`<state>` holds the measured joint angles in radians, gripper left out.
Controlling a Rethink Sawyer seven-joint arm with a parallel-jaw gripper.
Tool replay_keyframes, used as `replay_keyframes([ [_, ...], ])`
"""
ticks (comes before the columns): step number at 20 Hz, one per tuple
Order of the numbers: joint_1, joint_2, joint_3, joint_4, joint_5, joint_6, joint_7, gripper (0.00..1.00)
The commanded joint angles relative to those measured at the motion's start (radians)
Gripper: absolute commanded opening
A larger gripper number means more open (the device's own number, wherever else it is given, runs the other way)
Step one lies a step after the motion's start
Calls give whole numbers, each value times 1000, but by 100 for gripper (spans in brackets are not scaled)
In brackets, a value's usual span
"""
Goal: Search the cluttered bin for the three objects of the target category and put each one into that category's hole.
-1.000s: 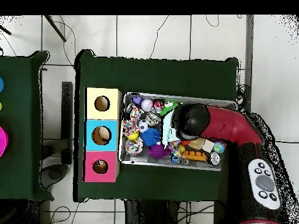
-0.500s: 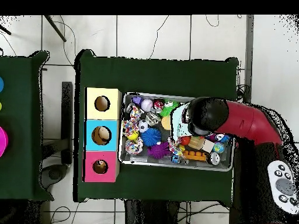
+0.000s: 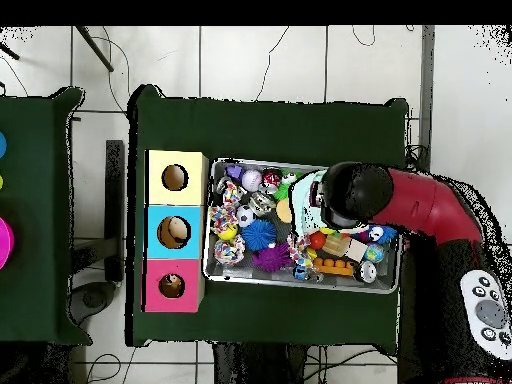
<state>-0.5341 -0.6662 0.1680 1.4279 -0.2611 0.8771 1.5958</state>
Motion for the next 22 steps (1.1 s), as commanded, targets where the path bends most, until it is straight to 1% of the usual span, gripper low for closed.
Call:
replay_keyframes([
  [1, -35, 98, 128, -38, -98, -28, -239, 0],
  [2, -43, 141, 142, -64, -106, -36, -250, 0],
  [5, -67, 220, 182, -121, -125, -46, -286, 0],
  [6, -73, 243, 196, -146, -133, -40, -304, 0],
  [8, -83, 267, 216, -172, -148, -29, -324, 0],
  [11, -95, 273, 237, -181, -170, -25, -326, 0],
  [22, -144, 290, 296, -159, -232, -57, -300, 0],
])
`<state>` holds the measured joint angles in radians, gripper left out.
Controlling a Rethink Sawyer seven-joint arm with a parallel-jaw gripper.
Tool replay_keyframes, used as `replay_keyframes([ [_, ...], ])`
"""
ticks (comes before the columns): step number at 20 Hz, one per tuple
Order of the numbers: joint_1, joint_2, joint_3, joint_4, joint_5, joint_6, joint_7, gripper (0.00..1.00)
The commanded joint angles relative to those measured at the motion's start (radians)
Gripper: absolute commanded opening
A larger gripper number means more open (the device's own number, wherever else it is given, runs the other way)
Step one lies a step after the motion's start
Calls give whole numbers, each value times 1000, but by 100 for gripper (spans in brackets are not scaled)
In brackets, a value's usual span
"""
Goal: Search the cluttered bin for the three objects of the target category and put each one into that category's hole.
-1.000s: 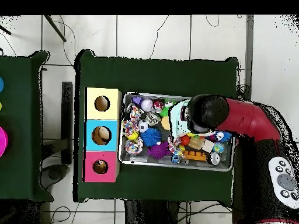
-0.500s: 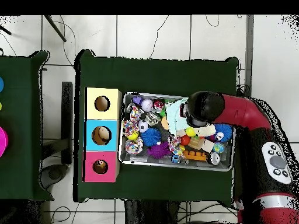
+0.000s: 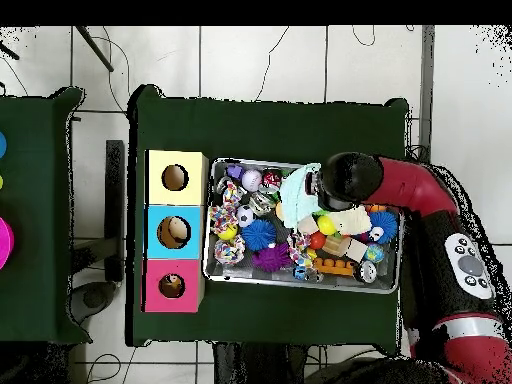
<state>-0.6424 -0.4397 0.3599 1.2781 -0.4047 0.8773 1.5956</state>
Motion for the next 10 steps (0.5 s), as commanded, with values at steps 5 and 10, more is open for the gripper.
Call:
replay_keyframes([
  [5, -48, 58, 124, 7, -103, -84, -274, 100],
  [10, -25, 32, 115, 2, -123, -28, -243, 100],
])
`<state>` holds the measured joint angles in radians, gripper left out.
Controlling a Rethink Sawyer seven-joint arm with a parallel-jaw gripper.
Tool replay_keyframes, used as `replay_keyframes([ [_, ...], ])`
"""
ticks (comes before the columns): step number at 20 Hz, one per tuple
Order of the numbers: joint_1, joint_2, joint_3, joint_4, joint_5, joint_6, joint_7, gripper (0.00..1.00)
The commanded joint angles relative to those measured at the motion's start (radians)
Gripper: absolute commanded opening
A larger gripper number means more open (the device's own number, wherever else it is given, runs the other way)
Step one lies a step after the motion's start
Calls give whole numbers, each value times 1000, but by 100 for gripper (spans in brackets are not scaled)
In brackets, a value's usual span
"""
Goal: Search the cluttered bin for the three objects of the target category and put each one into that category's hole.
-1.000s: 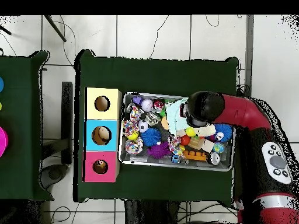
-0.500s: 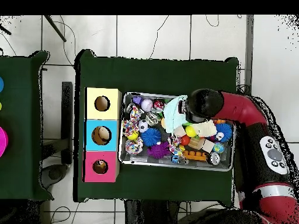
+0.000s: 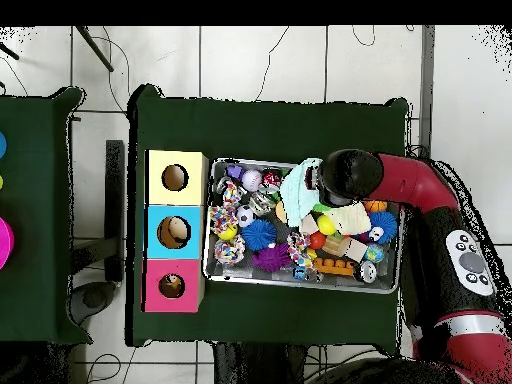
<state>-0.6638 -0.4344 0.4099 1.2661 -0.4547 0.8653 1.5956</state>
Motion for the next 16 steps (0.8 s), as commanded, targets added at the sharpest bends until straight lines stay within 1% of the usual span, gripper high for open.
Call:
replay_keyframes([
  [1, -4, 16, 65, 22, -74, -16, -238, 100],
  [3, 3, -19, 59, 47, -73, -9, -220, 100],
  [5, 8, -67, 50, 92, -69, -7, -193, 100],
  [8, 15, -153, 30, 177, -58, -4, -141, 100],
  [9, 18, -171, 26, 194, -56, -4, -129, 100],
  [14, 38, -329, -20, 343, -30, 3, -32, 100],
  [16, 43, -375, -29, 383, -20, 6, -10, 100],
])
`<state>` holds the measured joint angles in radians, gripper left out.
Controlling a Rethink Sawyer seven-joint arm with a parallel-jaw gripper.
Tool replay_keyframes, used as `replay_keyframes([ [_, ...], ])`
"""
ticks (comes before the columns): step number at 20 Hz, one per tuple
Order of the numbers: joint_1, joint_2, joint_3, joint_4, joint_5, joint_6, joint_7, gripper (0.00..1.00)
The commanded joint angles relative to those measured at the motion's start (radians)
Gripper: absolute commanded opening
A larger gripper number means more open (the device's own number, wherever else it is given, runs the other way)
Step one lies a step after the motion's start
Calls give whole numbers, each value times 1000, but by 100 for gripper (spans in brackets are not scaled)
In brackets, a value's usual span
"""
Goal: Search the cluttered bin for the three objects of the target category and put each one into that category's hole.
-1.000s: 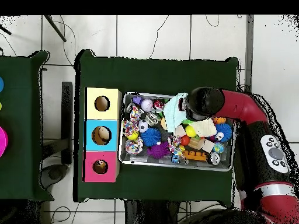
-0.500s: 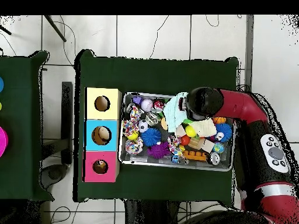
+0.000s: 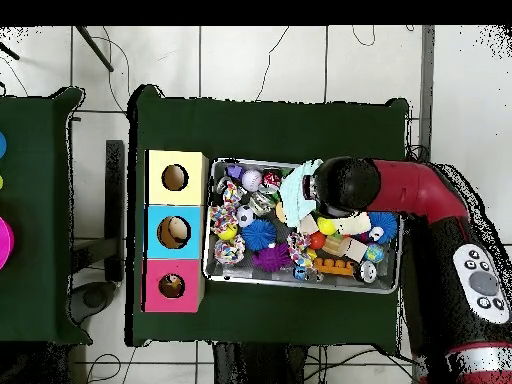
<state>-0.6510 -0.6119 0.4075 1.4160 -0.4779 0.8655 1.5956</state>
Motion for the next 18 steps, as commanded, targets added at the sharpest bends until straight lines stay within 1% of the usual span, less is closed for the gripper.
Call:
replay_keyframes([
  [1, 31, -210, -29, 246, 5, 6, -3, 100],
  [4, 35, -243, -38, 284, 8, -10, 23, 100],
  [7, 38, -254, -41, 309, 5, -36, 46, 100],
  [8, 36, -253, -44, 325, 3, -59, 61, 100],
  [12, 38, -236, -55, 364, -9, -134, 109, 100],
  [18, 49, -169, -93, 412, -29, -291, 185, 100],
])
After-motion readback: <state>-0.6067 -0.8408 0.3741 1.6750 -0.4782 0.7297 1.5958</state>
